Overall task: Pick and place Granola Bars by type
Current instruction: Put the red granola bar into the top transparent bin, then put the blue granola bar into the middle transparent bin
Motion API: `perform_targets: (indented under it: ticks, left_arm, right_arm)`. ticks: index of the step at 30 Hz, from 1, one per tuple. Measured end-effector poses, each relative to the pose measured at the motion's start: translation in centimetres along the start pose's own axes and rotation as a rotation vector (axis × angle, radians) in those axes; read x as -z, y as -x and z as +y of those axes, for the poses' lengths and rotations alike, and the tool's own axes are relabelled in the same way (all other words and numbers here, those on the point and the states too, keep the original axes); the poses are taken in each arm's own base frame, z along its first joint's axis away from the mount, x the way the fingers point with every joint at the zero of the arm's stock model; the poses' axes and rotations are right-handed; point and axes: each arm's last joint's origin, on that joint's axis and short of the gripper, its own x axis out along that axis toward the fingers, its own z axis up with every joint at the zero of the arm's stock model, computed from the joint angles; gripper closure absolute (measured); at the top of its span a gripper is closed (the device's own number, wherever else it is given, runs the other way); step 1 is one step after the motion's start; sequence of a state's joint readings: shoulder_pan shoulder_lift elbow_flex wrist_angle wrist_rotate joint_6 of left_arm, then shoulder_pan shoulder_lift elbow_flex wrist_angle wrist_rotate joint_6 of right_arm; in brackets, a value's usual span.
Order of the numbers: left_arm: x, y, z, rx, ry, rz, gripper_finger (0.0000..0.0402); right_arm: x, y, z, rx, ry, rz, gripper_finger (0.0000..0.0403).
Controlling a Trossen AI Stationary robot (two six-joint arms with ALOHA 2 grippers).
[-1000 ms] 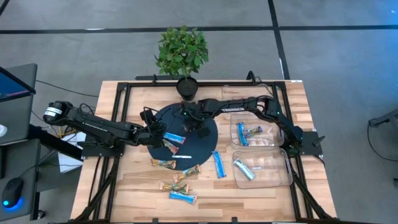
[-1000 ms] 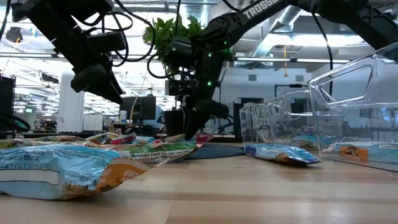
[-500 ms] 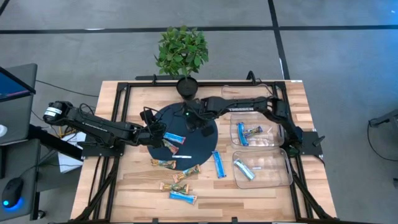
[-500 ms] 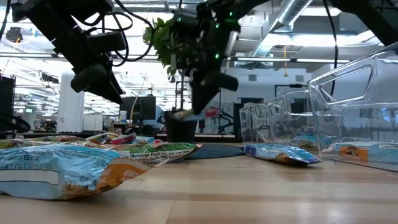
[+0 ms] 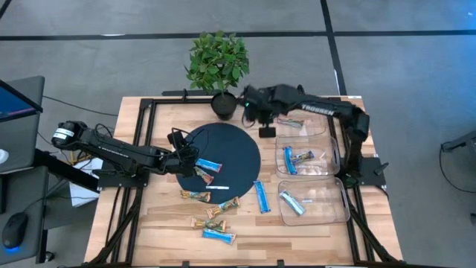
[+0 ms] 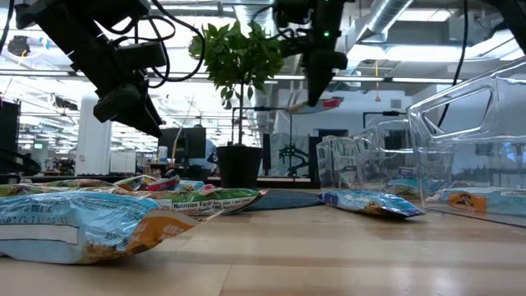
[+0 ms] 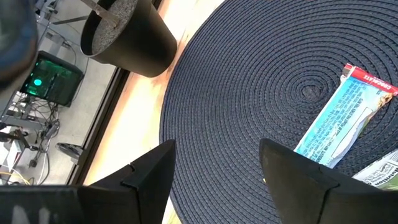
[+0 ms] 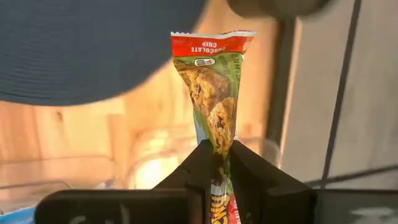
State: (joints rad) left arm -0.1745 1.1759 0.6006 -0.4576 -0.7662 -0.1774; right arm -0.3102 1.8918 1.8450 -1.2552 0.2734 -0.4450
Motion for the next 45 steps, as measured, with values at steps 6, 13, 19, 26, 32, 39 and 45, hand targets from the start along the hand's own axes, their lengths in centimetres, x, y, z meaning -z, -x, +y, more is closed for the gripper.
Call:
perform_targets:
  ticks: [6, 13, 19, 26, 32, 39, 45]
  left_arm:
    - [0.0, 0.0, 0.0, 0.0, 0.0, 0.0, 0.0173]
    - [0.0, 0.0, 0.0, 0.0, 0.001, -0.001, 0.0173]
    - [0.4, -0.2, -0.1, -0.001, -0.003, 0.006, 0.0173]
    - [0.3, -0.2, -0.1, 0.001, 0.012, -0.005, 0.0173]
    - [0.2, -0.2, -0.1, 0.002, 0.016, -0.009, 0.0173]
    - [0.2, -0.2, -0.1, 0.001, 0.015, -0.009, 0.0173]
    - [0.2, -0.2, -0.1, 0.001, 0.01, -0.009, 0.0173]
  right_arm:
    - [3.0, -0.6, -3.9, -0.012, -0.134, 0.068, 0.0365]
    - [6.8, -3.0, -6.6, -0.123, -0.285, 0.191, 0.0365]
    - [9.3, -5.8, -7.0, -0.202, -0.355, 0.273, 0.0365]
    - [10.3, -8.0, -6.1, -0.278, -0.376, 0.289, 0.0364]
    - [10.5, -8.6, -6.0, -0.286, -0.387, 0.283, 0.0341]
    - [10.5, -8.6, -6.1, -0.257, -0.385, 0.295, 0.0286]
    - [10.4, -7.3, -6.1, -0.223, -0.363, 0.258, 0.0259]
